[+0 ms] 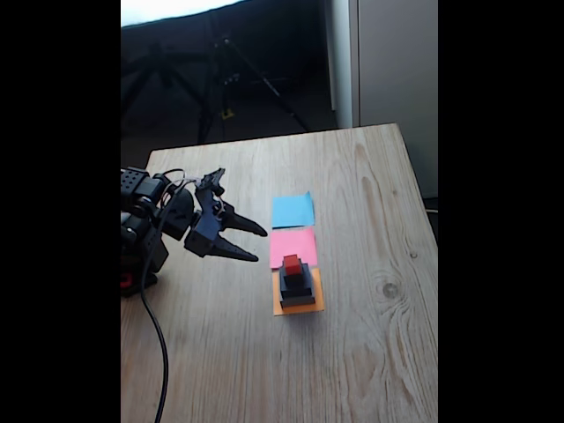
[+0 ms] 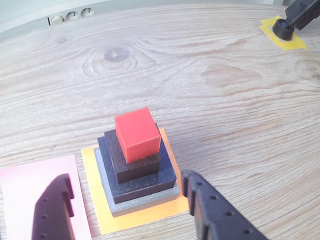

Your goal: Tower of hanoi

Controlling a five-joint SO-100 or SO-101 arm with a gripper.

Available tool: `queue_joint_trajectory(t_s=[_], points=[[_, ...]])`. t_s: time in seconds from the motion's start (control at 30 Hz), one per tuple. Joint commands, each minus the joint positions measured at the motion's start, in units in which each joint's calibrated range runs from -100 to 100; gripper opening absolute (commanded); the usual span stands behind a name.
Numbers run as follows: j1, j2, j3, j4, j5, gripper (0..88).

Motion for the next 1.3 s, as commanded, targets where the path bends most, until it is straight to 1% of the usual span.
queue_joint_trajectory(t_s=[0.0, 0.07, 0.2, 0.67, 1.0, 1.27], points=[[1.3, 0.4, 0.1, -4.6, 0.7, 32.9], [1.9, 1.1, 0.4, -5.9, 0.7, 33.3], [2.8, 4.3, 3.3, -15.3, 0.7, 34.1], [3.2, 17.0, 6.7, -39.0, 0.7, 33.6], [2.8, 27.2, 8.0, -52.6, 0.7, 34.7], [2.9, 34.6, 7.0, -59.8, 0.7, 34.6]])
